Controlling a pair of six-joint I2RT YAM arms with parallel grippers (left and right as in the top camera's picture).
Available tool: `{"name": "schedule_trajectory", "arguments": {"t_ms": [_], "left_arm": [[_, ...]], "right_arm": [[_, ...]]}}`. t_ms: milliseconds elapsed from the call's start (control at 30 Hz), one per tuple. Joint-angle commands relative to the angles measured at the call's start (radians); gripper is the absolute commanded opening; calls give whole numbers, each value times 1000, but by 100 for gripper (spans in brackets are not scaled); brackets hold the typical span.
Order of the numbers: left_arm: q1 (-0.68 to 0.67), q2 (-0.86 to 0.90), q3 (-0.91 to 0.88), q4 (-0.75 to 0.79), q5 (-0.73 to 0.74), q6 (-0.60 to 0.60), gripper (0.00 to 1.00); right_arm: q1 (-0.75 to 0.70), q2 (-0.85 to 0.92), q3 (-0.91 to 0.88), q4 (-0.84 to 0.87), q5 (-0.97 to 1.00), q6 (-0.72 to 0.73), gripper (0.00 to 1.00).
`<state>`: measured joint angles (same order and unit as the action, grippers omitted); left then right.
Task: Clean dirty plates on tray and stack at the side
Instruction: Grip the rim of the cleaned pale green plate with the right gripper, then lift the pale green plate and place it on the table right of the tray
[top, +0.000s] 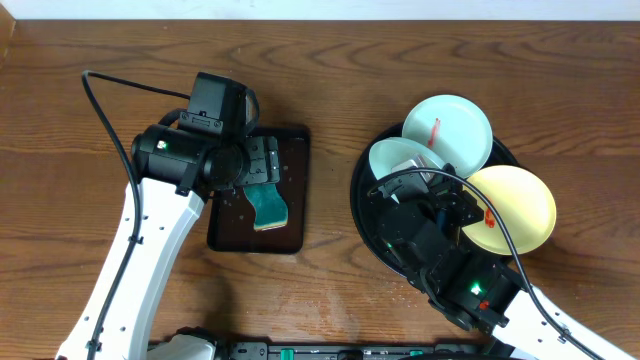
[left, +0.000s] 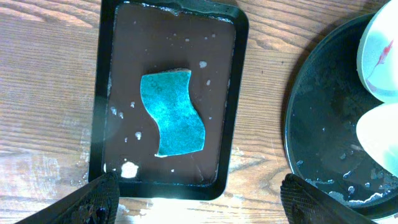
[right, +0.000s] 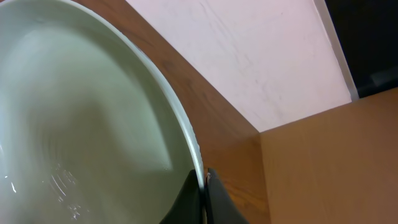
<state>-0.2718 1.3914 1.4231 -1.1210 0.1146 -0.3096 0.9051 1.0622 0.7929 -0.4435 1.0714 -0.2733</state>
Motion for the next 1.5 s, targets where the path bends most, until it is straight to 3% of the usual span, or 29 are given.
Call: {"name": "schedule_trajectory", "arguments": {"t_ms": [0,667,967,1067,1133,1267,1367,1467], "left_arm": [[1,-2,6,-3,5,10,83],[1,-2,6,-3,5,10,84],[1,-2,6,-3,5,10,84],[1,-2,6,-3,5,10,84],[1,-2,6,-3,5,10,84],[1,-2,6,-3,6,10,84],[1,-2,6,-3,5,10,84],[1,-2,6,-3,6,10,84]], "right_arm": [[6,0,20,6,31,-1,1],[6,1,20,6,31,3,1],[3,1,20,2,31,84,1],[-20,1,19,-13,15,214,1],[-55,1,19,-52,-93,344,1],[-183,21,10,-88,-501,579,1],[-304,50,10,-89,-851,608,1],[-439,39,16,-103,-1036,609,1]]}}
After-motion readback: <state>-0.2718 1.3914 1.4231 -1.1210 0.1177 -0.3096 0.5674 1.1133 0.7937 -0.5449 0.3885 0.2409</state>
